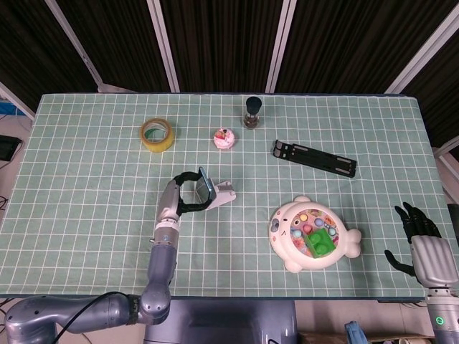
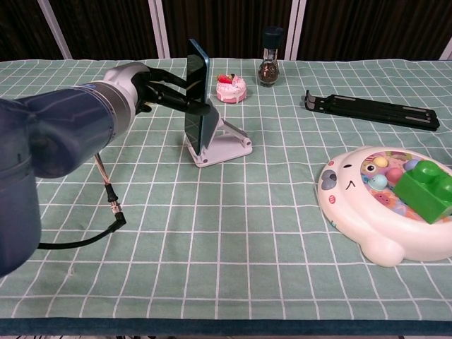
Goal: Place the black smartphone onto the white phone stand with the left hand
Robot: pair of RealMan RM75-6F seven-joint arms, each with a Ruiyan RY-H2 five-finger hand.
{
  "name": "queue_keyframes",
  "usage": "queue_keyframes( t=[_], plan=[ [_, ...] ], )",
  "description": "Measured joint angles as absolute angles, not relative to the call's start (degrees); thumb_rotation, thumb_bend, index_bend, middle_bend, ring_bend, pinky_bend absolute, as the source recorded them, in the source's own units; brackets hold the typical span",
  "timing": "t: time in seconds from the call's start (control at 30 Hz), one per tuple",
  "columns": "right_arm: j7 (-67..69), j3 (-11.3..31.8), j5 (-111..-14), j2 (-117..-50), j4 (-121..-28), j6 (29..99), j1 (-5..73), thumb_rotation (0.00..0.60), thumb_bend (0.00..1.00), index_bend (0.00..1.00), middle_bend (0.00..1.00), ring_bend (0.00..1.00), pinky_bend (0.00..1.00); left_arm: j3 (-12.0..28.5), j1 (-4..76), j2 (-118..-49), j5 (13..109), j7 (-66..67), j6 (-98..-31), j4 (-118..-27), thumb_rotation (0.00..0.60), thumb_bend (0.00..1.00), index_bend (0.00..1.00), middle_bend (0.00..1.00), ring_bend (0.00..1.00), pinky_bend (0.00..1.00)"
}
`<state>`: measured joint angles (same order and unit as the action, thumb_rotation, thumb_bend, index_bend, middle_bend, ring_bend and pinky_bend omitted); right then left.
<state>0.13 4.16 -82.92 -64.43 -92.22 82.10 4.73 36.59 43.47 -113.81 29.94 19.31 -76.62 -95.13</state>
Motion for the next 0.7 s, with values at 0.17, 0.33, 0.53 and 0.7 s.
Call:
queue_keyframes(
  t=[0.17,0.33,0.53,0.7],
  plan=[
    [0.2,4.2,-82.9,-64.4,-92.2,82.1,4.7,0.6,0.36,0.07,0.0,0.0,0.15,36.7,44.1,-113.9,29.3,19.6,-76.5,-94.6,0.6,0.3,0.5,0.57,0.08,0.0],
    [0.3,4.1,-82.9,-64.4,-92.2,82.0,4.8,0.6,0.36,0.07,0.0,0.0,0.15,36.8,44.5,-113.9,28.4,19.7,-76.1,-93.9,0.6,0.3,0.5,0.57,0.08,0.0],
    [0.4,4.2,-83.0,-64.4,-92.2,82.1,4.8,0.6,0.36,0.07,0.0,0.0,0.15,36.7,45.0,-114.0,28.0,19.4,-75.5,-93.0,0.6,0.3,0.5,0.57,0.08,0.0],
    [0.3,4.2,-82.9,-64.4,-92.2,82.0,4.8,0.6,0.36,0.07,0.0,0.0,0.15,36.6,45.3,-114.0,27.9,19.0,-74.9,-92.4,0.6,0.3,0.49,0.57,0.08,0.0]
  ],
)
